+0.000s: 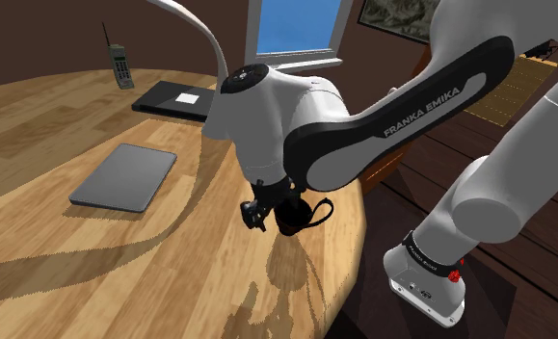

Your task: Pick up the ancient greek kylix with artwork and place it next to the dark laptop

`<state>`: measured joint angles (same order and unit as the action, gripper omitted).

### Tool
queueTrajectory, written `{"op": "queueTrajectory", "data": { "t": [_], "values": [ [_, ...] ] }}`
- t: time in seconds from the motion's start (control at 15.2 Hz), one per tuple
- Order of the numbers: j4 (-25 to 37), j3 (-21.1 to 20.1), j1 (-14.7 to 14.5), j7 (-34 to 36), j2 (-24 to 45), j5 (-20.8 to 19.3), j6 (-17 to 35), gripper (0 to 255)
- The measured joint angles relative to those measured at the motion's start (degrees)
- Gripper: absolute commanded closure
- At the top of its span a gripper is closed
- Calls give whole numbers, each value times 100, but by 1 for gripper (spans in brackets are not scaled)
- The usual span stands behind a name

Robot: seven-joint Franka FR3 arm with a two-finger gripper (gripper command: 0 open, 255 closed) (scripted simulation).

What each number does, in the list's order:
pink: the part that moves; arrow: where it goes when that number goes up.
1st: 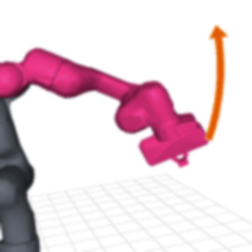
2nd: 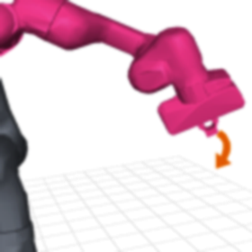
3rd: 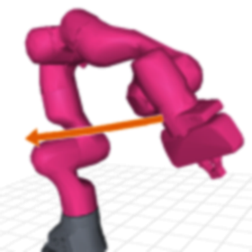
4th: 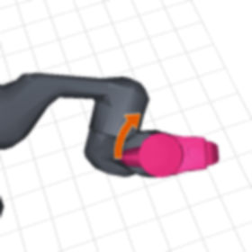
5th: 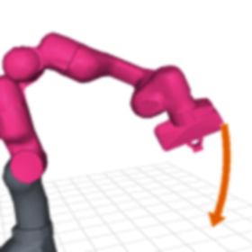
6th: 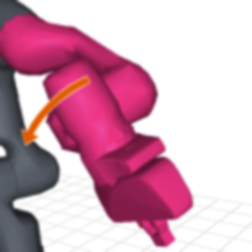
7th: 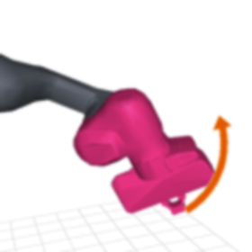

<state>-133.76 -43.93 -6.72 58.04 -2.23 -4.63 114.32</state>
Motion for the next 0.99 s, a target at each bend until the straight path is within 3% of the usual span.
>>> {"op": "queueTrajectory", "data": {
  "t": [0.26,0.33,0.99],
  "values": [
    [-9,-1,0,7,8,-6,16,0],
    [-10,-1,0,7,8,-7,17,255],
    [-8,-2,-1,7,8,-6,18,255]
  ]
}}
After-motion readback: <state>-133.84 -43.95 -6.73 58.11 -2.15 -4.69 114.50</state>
